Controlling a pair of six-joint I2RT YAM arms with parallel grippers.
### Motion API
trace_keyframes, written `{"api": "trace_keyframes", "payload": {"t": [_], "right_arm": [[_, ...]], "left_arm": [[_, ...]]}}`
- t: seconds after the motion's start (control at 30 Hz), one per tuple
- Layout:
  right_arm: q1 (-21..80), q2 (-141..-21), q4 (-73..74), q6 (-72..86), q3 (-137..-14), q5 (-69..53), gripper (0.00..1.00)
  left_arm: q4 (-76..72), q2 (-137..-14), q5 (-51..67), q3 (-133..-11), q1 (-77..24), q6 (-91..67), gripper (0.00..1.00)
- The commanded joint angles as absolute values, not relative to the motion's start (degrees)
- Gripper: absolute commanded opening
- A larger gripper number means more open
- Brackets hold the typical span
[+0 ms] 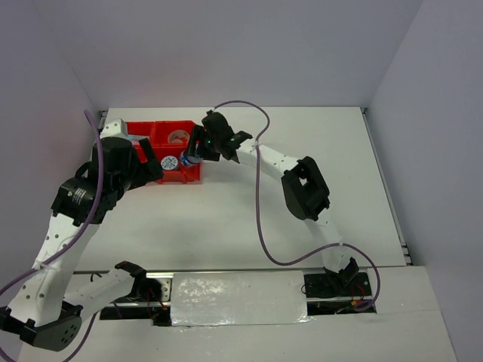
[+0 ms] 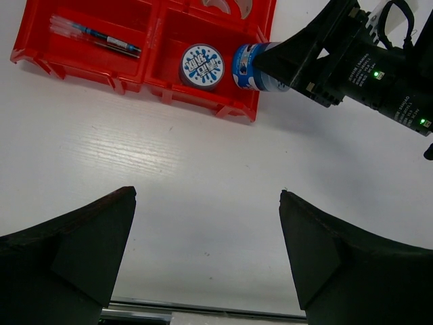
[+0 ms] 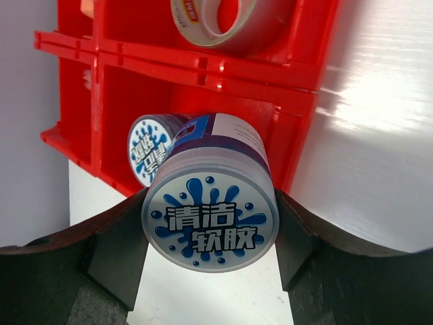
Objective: Sort the stationery into containers
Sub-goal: Place the stationery in the storage box.
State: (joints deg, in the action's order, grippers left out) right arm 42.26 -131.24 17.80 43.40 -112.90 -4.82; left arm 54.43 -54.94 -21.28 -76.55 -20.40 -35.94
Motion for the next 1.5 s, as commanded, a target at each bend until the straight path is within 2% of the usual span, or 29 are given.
{"api": "trace_keyframes", "payload": {"t": [0.0,0.27,0.47,0.63,0.7,0.8,0.83,0.87,0.9,0.93,0.97,1.0,1.03,1.37,1.47], "right_arm": [[43.07,-130.17,11.52,42.89,-113.12,-8.08,0.00],[43.24,-129.20,8.35,42.89,-109.69,-10.11,0.00],[43.15,-130.95,12.12,42.54,-111.27,-9.23,0.00],[43.85,-135.87,20.88,39.12,-119.86,-9.32,0.02],[44.12,-137.98,23.28,37.36,-123.03,-8.88,0.08],[44.65,-137.11,22.86,36.83,-120.25,-8.26,0.21],[44.56,-136.59,21.63,36.91,-119.36,-8.26,0.29],[44.65,-135.62,21.36,37.00,-118.57,-7.83,0.45],[44.74,-135.27,21.36,37.09,-117.96,-7.47,0.51],[44.74,-134.74,21.62,36.83,-118.04,-7.30,0.62],[44.91,-134.65,22.14,36.39,-118.30,-6.42,0.70],[45.00,-134.56,22.76,35.95,-119.61,-6.16,0.72],[45.00,-134.30,23.72,35.60,-120.23,-5.89,0.99],[45.00,-128.50,25.40,32.61,-123.92,-2.82,1.00],[44.91,-122.54,26.19,30.33,-120.52,-0.09,1.00]], "left_arm": [[53.35,-54.67,-22.85,-77.43,-20.13,-34.63,0.99],[51.33,-52.73,-21.36,-75.41,-20.21,-33.66,0.99],[51.33,-52.74,-20.48,-75.15,-20.13,-33.31,0.99],[51.50,-52.65,-19.60,-74.80,-20.13,-32.96,0.99],[51.50,-52.91,-19.25,-74.71,-20.21,-32.78,0.99],[51.50,-52.82,-18.81,-74.44,-20.13,-32.43,0.99],[51.50,-52.82,-18.63,-74.27,-20.13,-32.34,0.99],[51.42,-52.82,-18.28,-74.27,-20.13,-32.08,0.99],[51.33,-52.74,-18.19,-74.18,-20.13,-32.08,0.99],[51.33,-52.82,-17.93,-74.09,-20.13,-31.91,0.99],[51.24,-52.82,-17.67,-74.09,-20.13,-31.90,0.99],[51.07,-52.82,-17.49,-73.92,-20.13,-31.82,0.99],[50.98,-52.82,-17.32,-73.92,-20.13,-31.73,0.99],[51.42,-55.28,-18.46,-73.65,-20.13,-32.34,0.99],[51.33,-58.17,-19.25,-74.44,-19.78,-31.82,0.99]]}}
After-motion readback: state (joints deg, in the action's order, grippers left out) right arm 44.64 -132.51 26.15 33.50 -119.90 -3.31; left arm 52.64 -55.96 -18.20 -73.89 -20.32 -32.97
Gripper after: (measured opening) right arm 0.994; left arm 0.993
